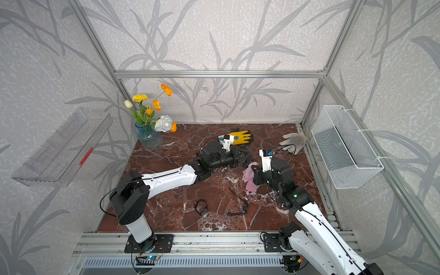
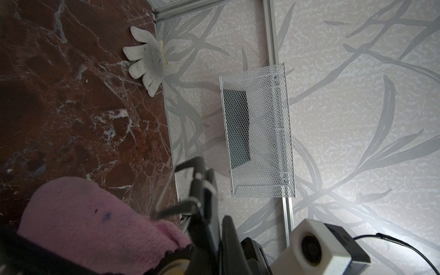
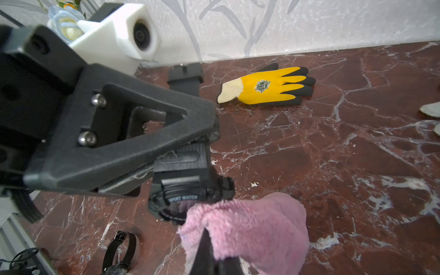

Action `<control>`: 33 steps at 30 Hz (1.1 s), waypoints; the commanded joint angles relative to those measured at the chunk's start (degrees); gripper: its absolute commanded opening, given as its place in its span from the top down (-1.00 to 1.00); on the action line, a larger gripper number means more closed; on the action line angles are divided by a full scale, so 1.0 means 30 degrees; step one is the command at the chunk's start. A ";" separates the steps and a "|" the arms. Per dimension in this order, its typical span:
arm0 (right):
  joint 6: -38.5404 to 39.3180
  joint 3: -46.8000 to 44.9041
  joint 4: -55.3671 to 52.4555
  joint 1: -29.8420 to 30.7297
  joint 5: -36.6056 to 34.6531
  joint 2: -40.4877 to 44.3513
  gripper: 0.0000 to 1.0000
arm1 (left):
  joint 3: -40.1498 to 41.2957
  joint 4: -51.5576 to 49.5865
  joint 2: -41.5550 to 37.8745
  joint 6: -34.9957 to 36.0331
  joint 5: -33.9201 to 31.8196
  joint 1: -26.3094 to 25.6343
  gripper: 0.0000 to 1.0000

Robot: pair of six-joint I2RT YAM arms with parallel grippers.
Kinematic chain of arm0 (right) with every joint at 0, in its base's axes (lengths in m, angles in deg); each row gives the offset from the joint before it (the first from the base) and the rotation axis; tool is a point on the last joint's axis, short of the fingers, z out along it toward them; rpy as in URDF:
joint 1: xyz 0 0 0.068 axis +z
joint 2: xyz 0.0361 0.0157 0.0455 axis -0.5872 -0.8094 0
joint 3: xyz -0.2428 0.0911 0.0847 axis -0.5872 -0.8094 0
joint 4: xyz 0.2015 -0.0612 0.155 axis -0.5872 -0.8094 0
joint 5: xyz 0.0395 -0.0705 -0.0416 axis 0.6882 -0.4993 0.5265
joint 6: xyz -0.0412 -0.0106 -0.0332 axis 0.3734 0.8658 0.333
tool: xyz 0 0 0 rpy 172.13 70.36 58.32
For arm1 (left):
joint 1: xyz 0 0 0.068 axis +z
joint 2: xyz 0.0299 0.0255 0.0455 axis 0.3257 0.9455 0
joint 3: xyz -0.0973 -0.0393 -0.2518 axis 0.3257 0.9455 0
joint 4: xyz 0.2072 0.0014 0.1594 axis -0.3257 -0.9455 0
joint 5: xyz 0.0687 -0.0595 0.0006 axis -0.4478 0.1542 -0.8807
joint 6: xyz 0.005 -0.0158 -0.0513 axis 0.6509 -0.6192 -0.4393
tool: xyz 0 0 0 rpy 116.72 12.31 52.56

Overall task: Wipe the watch dial
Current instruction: Wipe the dirt from the watch dial.

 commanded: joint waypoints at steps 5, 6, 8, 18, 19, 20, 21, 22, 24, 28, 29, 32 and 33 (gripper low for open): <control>0.0147 -0.0998 0.4576 -0.0063 0.5203 0.0620 1.00 | 0.0198 0.0989 -0.0815 -0.0258 0.0788 -0.0331 1.00; 0.0215 -0.0962 0.4559 -0.0067 0.5354 0.0639 1.00 | 0.0196 0.1028 -0.0797 -0.0277 0.0791 -0.0331 1.00; 0.0322 -0.0951 0.4481 -0.0084 0.5305 0.0689 1.00 | 0.0198 0.1039 -0.0766 -0.0288 0.0821 -0.0331 1.00; 0.0700 0.1214 -0.2268 -0.0105 -0.4241 -0.0592 1.00 | 0.0373 0.0990 -0.0835 -0.0377 0.0766 -0.0331 1.00; 0.0484 0.1192 -0.2365 -0.0171 -0.4534 -0.0491 1.00 | 0.0388 0.0998 -0.0827 -0.0388 0.0769 -0.0317 1.00; 0.0334 0.1185 -0.2406 -0.0311 -0.4565 -0.0377 1.00 | 0.0402 0.0999 -0.0852 -0.0463 0.0790 -0.0277 1.00; 0.0133 0.1214 -0.2530 -0.0526 -0.4584 -0.0276 1.00 | 0.0407 0.1032 -0.0870 -0.0532 0.0784 -0.0250 1.00; 0.0111 0.1269 -0.2678 -0.0781 -0.4558 -0.0195 1.00 | 0.0432 0.1124 -0.0881 -0.0658 0.0833 -0.0193 1.00; 0.0249 0.1524 -0.3239 -0.1265 -0.4580 -0.0105 1.00 | 0.0559 0.1351 -0.0909 -0.1101 0.0916 -0.0068 1.00; 0.0614 0.1887 -0.4183 -0.2489 -0.4203 0.0465 1.00 | 0.0812 0.3016 -0.0501 -0.2874 0.1913 0.0439 1.00; 0.0623 0.1888 -0.4232 -0.2772 -0.3825 0.0651 1.00 | 0.0685 0.3203 -0.0320 -0.3224 0.2290 0.0510 1.00; 0.0696 0.1830 -0.3894 -0.3256 -0.1888 0.1311 1.00 | 0.0586 0.3829 0.0104 -0.4298 0.2949 0.0575 1.00; 0.0711 0.1830 -0.3676 -0.3257 -0.0970 0.1452 1.00 | 0.0564 0.4141 0.0216 -0.4586 0.2967 0.0575 1.00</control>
